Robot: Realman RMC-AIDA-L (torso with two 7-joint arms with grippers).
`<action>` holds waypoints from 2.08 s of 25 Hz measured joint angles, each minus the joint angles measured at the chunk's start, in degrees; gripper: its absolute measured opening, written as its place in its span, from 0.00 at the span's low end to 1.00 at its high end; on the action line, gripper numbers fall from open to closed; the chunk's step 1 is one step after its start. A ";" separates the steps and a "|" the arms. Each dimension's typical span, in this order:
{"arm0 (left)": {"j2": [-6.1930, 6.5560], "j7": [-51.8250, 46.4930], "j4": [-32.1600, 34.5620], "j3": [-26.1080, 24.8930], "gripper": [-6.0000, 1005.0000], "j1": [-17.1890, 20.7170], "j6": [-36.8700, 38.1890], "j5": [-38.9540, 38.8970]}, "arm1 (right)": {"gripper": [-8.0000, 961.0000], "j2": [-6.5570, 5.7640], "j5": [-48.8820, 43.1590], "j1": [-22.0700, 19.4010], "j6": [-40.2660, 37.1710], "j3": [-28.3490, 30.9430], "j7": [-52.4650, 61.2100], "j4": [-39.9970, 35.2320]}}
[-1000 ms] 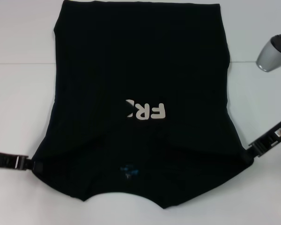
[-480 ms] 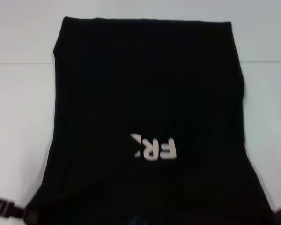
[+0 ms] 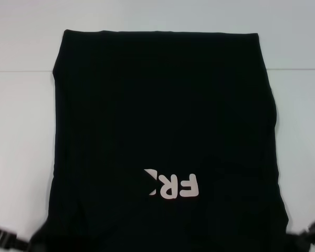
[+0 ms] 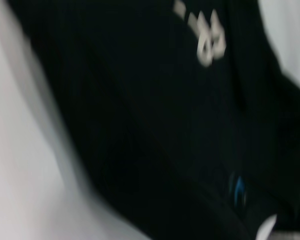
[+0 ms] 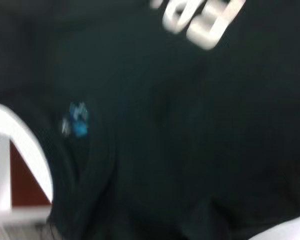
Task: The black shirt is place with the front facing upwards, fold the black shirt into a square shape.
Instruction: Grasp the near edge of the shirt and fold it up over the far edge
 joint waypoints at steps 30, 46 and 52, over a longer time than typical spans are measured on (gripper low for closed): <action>-7.69 10.05 -7.85 -18.53 0.04 -12.60 -56.28 -25.29 | 0.05 -0.35 43.36 3.11 55.03 19.94 -11.88 26.81; -13.94 18.79 -9.61 -8.36 0.06 -16.39 -78.01 -29.65 | 0.05 1.44 49.76 3.49 66.98 19.63 -22.81 33.49; -15.23 24.05 -10.75 -1.57 0.07 -16.40 -83.27 -34.99 | 0.05 1.70 50.43 4.06 70.44 19.55 -27.64 36.09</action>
